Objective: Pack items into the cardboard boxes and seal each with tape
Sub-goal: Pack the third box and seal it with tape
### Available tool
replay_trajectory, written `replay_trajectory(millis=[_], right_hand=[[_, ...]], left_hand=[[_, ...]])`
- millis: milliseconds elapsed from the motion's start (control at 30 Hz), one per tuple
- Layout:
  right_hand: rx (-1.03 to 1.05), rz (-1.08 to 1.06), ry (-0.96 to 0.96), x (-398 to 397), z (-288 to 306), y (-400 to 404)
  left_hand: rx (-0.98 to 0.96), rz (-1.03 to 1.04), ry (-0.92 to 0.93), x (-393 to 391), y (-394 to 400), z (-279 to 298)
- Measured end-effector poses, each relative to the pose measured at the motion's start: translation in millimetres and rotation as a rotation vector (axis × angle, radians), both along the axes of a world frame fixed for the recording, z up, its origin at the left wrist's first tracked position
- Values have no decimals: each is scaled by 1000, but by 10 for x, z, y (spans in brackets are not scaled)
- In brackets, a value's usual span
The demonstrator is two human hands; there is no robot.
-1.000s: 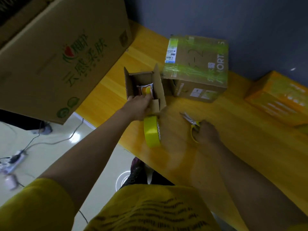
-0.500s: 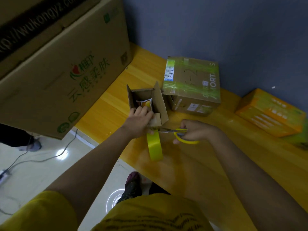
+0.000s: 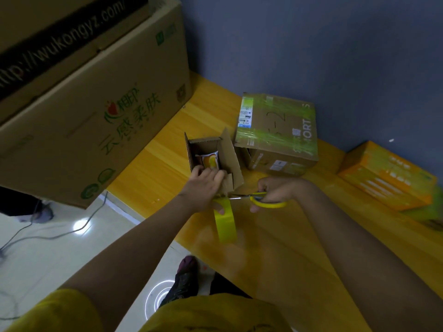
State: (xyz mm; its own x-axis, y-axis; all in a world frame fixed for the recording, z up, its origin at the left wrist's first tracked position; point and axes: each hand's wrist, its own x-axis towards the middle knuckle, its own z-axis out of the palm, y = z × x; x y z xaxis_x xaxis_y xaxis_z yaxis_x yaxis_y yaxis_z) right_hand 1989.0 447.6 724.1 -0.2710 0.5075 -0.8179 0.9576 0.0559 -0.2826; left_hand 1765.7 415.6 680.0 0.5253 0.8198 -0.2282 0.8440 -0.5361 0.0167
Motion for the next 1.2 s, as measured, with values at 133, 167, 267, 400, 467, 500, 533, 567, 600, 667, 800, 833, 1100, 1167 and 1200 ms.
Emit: replay_trajectory(millis=[133,167,267,400,467,500,533,567,600,667,800,833,1100,1167,1200], right_hand=[[-8,10,2,-2,-111,64],[-8,10,24,-13,-140,84],[-5,21,72,-69,-209,154],[37,31,86,-119,-345,171],[86,62,106,-121,-386,148],[122,75,123,-115,-381,142],[162,82,131,-92,-357,143],[191,82,134,-54,-314,146],[203,83,119,7,-269,147],[198,118,4,170,-171,110],[326,128,-354,487,-312,-148],[342,48,-372,515,-438,-247],[493,-578,198,3,-868,-816],[196,-693,536,-239,-771,-915],[67,-702,605,-333,-737,-977]], left_hand=[[67,-34,-28,-68,-2,-106],[54,-39,-47,-76,7,-111],[79,-86,-83,-95,44,-109],[93,-109,-54,-103,47,-128],[129,-122,-50,-92,47,-139],[143,-126,-60,-93,58,-142],[142,-118,-63,-95,67,-137],[129,-101,-62,-96,69,-130],[117,-81,-56,-101,71,-128],[99,-45,-43,-91,64,-111],[22,18,-25,-38,55,-59],[21,32,-2,-17,51,-49],[-21,146,72,87,19,-34],[-30,157,71,85,17,-28],[-34,160,77,82,15,-18]])
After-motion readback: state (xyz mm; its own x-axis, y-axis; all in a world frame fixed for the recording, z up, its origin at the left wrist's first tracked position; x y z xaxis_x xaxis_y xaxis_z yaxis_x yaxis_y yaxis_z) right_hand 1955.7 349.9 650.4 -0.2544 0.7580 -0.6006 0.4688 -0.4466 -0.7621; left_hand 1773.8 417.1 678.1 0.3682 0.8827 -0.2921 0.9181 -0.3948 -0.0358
